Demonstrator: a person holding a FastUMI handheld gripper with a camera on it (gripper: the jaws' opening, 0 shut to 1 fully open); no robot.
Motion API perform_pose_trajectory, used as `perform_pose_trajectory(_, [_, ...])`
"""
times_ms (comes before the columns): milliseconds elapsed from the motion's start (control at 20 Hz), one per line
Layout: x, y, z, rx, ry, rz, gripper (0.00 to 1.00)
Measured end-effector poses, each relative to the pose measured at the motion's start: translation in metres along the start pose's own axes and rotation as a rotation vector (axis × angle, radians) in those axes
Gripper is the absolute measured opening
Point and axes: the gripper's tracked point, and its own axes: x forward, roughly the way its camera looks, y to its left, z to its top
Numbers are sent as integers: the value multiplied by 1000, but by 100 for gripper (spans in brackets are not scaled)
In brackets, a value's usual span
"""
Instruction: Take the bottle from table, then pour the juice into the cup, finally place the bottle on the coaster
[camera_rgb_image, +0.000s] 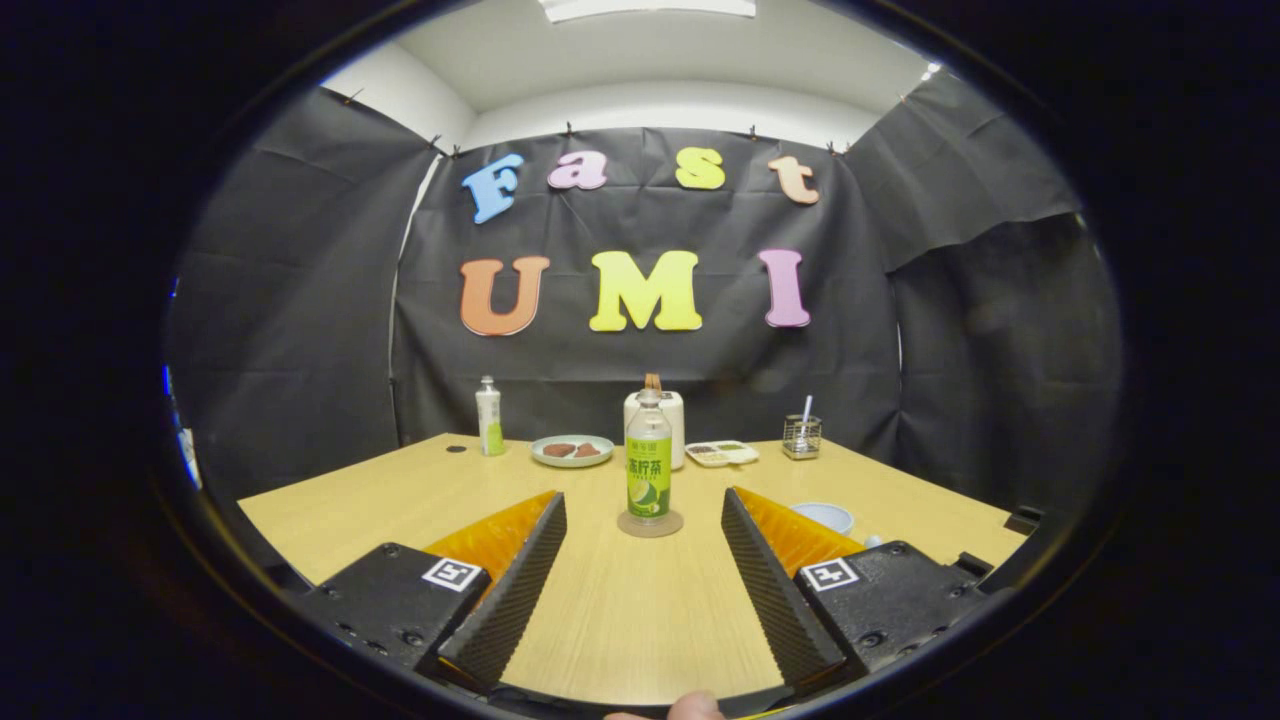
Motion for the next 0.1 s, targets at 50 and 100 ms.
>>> perform_pose_trajectory(50, [1, 0, 0, 2, 0, 0, 100])
perform_pose_trajectory(100, [1, 1, -1, 1, 4, 2, 100])
